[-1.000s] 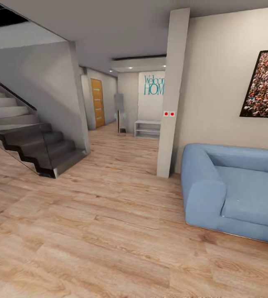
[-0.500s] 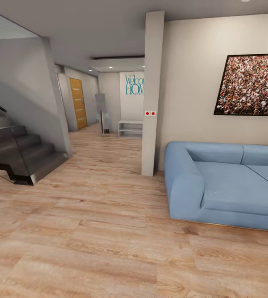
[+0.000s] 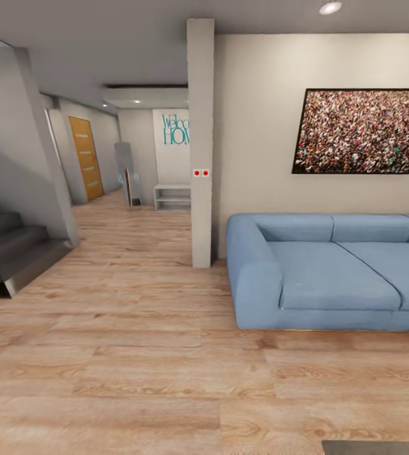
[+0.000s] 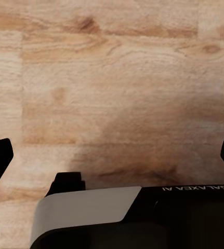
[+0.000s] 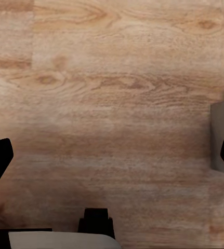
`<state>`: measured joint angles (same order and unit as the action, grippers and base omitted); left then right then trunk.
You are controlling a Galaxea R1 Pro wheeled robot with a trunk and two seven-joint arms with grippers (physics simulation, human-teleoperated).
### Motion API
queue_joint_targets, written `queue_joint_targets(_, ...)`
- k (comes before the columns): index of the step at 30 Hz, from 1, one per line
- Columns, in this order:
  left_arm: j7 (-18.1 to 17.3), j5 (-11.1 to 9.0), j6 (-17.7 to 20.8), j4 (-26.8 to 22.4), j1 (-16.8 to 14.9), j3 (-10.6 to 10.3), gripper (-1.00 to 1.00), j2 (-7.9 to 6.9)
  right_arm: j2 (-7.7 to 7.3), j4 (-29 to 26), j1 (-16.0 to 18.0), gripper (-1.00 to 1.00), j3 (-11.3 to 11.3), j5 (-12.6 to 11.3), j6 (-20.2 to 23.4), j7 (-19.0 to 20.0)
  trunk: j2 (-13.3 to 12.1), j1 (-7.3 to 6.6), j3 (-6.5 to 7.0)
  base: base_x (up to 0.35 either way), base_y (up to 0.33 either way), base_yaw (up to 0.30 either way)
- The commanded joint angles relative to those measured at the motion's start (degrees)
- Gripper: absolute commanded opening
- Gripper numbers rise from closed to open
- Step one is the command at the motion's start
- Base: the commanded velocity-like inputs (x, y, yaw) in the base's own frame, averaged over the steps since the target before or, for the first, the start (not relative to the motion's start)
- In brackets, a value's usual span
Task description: Turn on the radio receiver that's on the table in the living room.
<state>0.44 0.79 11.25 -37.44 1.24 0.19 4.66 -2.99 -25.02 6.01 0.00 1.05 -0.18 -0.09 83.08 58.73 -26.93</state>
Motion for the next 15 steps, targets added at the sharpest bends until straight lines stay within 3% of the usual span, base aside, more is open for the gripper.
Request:
queue_joint_targets(1, 0.0, 0.0, 0.0, 0.0, 0.0, 0.0, 1.00, 0.00, 0.00, 0.0, 0.0, 1.00, 0.0, 0.0, 0.0, 0.0, 0.0, 0.00, 0.00, 0.000, 0.000, -0.278)
queue_joint_targets(15, 0.0, 0.1, 0.0, 0.0, 0.0, 0.1, 1.00, -0.08, 0.00, 0.0, 0.0, 1.00, 0.0, 0.0, -0.1, 0.0, 0.0, 0.00, 0.00, 0.000, 0.000, -0.278)
